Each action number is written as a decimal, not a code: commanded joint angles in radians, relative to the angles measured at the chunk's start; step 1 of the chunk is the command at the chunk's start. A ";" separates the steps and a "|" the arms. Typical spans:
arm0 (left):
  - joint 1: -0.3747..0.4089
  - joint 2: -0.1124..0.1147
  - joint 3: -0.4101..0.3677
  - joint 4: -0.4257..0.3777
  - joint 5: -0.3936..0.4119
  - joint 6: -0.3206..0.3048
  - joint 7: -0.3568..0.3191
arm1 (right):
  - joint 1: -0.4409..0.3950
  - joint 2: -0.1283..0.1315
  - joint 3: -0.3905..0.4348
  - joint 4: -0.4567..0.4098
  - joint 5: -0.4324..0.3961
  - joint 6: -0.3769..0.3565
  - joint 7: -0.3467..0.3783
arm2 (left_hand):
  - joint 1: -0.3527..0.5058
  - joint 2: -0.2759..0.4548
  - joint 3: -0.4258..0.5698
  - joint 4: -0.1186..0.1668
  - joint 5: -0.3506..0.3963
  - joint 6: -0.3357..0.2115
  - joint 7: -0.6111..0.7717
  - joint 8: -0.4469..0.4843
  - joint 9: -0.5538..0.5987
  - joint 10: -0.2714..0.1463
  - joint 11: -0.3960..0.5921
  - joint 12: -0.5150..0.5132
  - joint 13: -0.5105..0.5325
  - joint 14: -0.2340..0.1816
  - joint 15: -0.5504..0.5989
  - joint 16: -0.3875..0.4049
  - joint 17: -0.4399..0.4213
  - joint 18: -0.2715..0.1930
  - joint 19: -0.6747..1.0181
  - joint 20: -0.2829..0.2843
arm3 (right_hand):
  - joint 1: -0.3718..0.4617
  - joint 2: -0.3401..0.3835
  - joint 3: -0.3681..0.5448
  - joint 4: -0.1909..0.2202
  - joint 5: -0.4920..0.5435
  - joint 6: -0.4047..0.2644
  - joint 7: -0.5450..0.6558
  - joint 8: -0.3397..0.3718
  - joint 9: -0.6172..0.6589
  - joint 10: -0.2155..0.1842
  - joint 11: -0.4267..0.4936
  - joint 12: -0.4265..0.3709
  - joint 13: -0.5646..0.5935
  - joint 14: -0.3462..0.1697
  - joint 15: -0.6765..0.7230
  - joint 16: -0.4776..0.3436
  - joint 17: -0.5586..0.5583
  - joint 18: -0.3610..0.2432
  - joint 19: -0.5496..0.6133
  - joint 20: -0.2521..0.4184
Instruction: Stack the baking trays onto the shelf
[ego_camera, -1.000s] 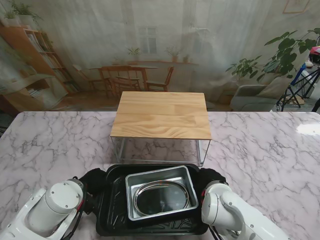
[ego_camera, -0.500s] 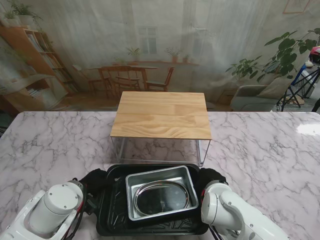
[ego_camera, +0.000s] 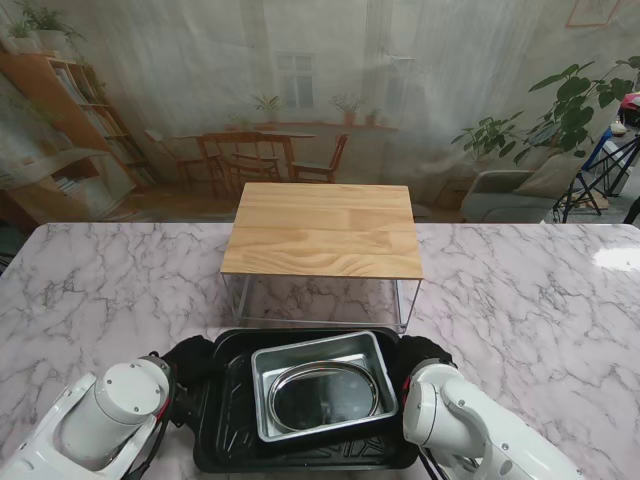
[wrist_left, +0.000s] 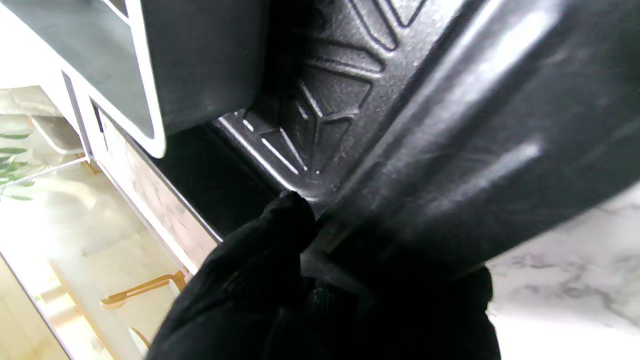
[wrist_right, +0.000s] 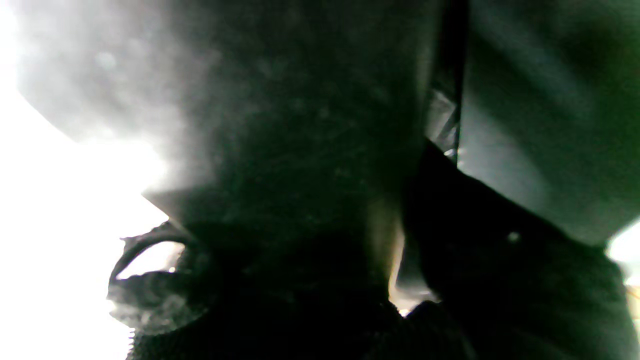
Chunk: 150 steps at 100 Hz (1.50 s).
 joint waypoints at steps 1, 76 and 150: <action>0.027 -0.028 0.017 -0.012 -0.034 -0.013 -0.019 | -0.037 -0.017 -0.008 -0.015 0.013 -0.023 0.019 | 0.089 0.039 0.207 0.006 0.291 -0.245 0.102 0.025 0.028 -0.049 0.016 -0.001 0.018 0.052 0.033 0.017 0.034 -0.035 0.027 0.006 | 0.221 0.018 0.316 0.053 0.110 -0.280 -0.044 -0.011 0.019 0.005 0.018 0.018 0.039 0.038 0.073 0.000 0.049 -0.118 0.103 0.013; 0.098 -0.046 -0.071 -0.166 -0.171 -0.066 0.010 | -0.174 -0.024 0.147 -0.214 0.075 -0.136 0.026 | 0.089 0.010 0.266 -0.010 0.428 -0.203 0.073 0.079 0.103 0.000 0.038 0.057 0.076 0.106 0.097 0.034 0.113 0.035 0.093 0.004 | 0.234 -0.039 0.372 0.024 0.181 -0.290 -0.060 0.016 0.014 -0.025 -0.010 0.016 0.041 0.006 0.140 0.037 0.062 -0.197 0.153 0.052; 0.130 -0.023 -0.136 -0.297 -0.182 -0.075 -0.076 | -0.254 -0.014 0.244 -0.378 0.084 -0.214 0.089 | 0.089 -0.008 0.294 -0.013 0.449 -0.202 0.094 0.113 0.130 -0.001 0.062 0.109 0.110 0.114 0.149 0.045 0.159 0.047 0.152 -0.008 | 0.238 -0.058 0.395 0.019 0.200 -0.290 -0.083 0.038 0.021 -0.032 -0.009 0.019 0.041 -0.006 0.155 0.045 0.066 -0.209 0.168 0.066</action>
